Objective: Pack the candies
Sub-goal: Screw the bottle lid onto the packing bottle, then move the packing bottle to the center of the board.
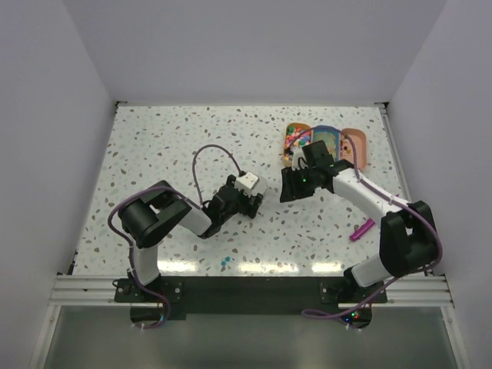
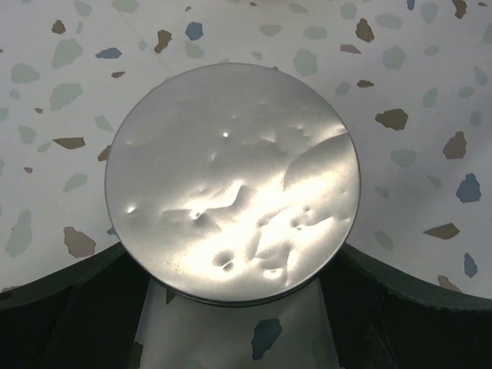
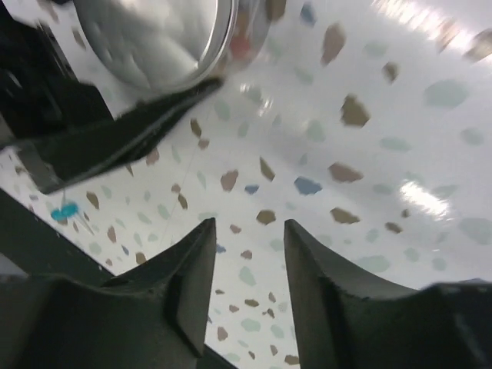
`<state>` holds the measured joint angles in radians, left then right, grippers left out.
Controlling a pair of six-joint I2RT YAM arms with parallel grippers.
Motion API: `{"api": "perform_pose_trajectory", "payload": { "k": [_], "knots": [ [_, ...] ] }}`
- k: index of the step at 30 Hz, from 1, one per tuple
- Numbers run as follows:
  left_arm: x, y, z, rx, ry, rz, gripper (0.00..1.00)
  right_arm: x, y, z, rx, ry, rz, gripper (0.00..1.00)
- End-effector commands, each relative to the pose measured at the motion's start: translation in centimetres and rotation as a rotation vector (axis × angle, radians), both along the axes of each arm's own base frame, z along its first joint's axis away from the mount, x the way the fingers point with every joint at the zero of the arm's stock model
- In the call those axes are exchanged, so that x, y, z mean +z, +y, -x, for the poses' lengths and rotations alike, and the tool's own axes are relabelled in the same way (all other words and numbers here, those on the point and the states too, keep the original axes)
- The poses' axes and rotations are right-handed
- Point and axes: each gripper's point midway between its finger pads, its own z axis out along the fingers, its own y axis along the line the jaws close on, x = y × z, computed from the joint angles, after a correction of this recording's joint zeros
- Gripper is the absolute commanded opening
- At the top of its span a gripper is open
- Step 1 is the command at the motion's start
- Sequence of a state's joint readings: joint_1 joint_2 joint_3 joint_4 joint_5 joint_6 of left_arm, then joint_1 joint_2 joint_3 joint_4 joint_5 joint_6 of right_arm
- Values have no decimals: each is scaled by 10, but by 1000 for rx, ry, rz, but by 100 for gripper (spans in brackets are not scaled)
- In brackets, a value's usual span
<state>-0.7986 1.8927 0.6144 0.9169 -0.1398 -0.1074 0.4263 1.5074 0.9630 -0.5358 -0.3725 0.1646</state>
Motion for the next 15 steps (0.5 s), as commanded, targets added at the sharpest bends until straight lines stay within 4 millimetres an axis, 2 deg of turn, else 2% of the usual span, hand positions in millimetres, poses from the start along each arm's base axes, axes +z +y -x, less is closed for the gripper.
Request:
{"api": "perform_pose_trajectory", "payload": {
  "k": [1,3,6,8,12,15],
  "knots": [
    [-20,20,-8,63,31,-112,89,55,-11,-42,-61,-205,3,47],
    [-15,21,-17,74,44,-88,91,70,-21,-50,-99,-267,12,53],
    [-10,26,-30,94,67,-50,95,80,-33,-49,-136,-321,21,61],
    [-5,28,-38,103,70,-32,100,77,-41,-46,-157,-331,36,65],
    [1,30,-45,126,71,-20,100,76,-55,-41,-191,-355,58,71],
    [-1,45,-56,183,112,9,100,79,-63,-39,-221,-385,70,76]
  ]
}}
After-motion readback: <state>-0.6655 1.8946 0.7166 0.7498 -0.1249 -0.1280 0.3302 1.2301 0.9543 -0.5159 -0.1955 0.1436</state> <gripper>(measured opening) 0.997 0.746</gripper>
